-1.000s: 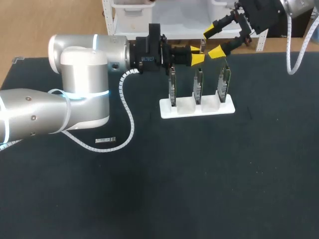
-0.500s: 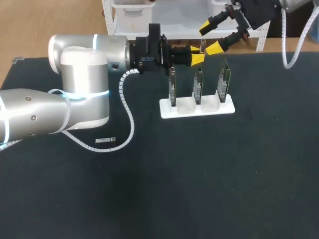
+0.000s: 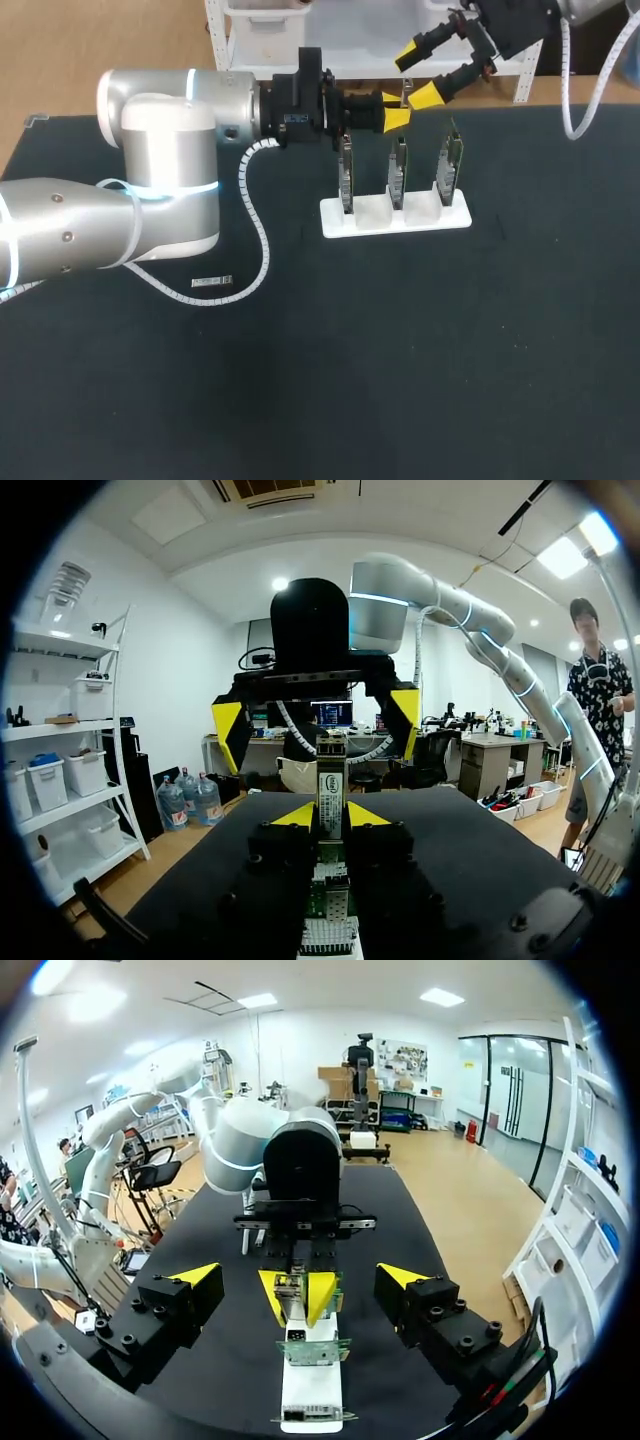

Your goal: Pick up the optical module with the left hand, and insert it into the network port with the right hand.

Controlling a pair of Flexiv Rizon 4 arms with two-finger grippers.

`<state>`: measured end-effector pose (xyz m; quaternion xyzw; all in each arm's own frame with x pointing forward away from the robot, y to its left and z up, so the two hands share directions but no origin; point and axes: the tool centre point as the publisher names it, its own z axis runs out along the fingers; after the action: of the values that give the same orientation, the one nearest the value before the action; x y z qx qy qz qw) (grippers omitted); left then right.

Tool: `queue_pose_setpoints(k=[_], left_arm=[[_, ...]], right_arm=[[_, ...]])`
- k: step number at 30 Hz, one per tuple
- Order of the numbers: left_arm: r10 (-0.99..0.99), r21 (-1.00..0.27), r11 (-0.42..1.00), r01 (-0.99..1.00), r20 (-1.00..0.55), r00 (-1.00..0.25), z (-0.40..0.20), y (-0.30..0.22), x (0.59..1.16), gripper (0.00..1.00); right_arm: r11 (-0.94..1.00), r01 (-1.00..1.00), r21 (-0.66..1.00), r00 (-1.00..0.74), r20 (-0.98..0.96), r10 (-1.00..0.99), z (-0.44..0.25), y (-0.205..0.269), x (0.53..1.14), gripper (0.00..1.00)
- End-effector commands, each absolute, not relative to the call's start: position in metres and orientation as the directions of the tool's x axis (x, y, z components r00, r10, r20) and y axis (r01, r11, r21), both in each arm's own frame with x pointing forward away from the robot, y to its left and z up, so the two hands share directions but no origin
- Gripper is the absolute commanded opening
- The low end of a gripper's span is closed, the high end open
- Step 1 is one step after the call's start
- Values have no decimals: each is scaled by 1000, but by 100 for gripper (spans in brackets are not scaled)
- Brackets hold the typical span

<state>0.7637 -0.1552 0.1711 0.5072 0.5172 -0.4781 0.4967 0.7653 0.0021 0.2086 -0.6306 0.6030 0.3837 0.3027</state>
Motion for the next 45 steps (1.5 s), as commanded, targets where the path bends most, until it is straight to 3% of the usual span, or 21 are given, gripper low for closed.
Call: queue_pose_setpoints(k=[1,9,10,11,12,27,28,30,31,45], left_arm=[[48,11,29,1000,-999,10,170,-156,764,0],[48,11,29,1000,-999,10,170,-156,764,0],[48,11,29,1000,-999,10,170,-156,764,0],[48,11,29,1000,-999,10,170,-156,764,0],[48,11,29,1000,-999,10,170,-156,764,0],[48,11,29,1000,-999,10,170,-156,764,0],[48,11,29,1000,-999,10,170,-156,764,8],[48,11,29,1000,-999,10,170,-156,764,87],[48,11,29,1000,-999,10,170,-156,764,100],[48,11,29,1000,-999,10,170,-156,764,100]], right_arm=[[-76,-994,75,-24,-851,-525,208,3,756,100],[-69,-995,76,-28,-849,-527,208,4,753,100],[-65,-995,74,-29,-850,-526,208,4,753,81],[-62,-995,73,-29,-850,-526,208,4,753,33],[-58,-996,74,-32,-850,-525,207,4,753,0],[-49,-997,67,-32,-853,-521,208,5,752,0],[-49,-997,67,-32,-853,-521,208,5,752,0],[-50,-997,66,-31,-853,-521,208,5,752,0],[-50,-996,67,-31,-853,-521,208,5,752,0],[-48,-997,62,-28,-854,-520,210,5,753,0]])
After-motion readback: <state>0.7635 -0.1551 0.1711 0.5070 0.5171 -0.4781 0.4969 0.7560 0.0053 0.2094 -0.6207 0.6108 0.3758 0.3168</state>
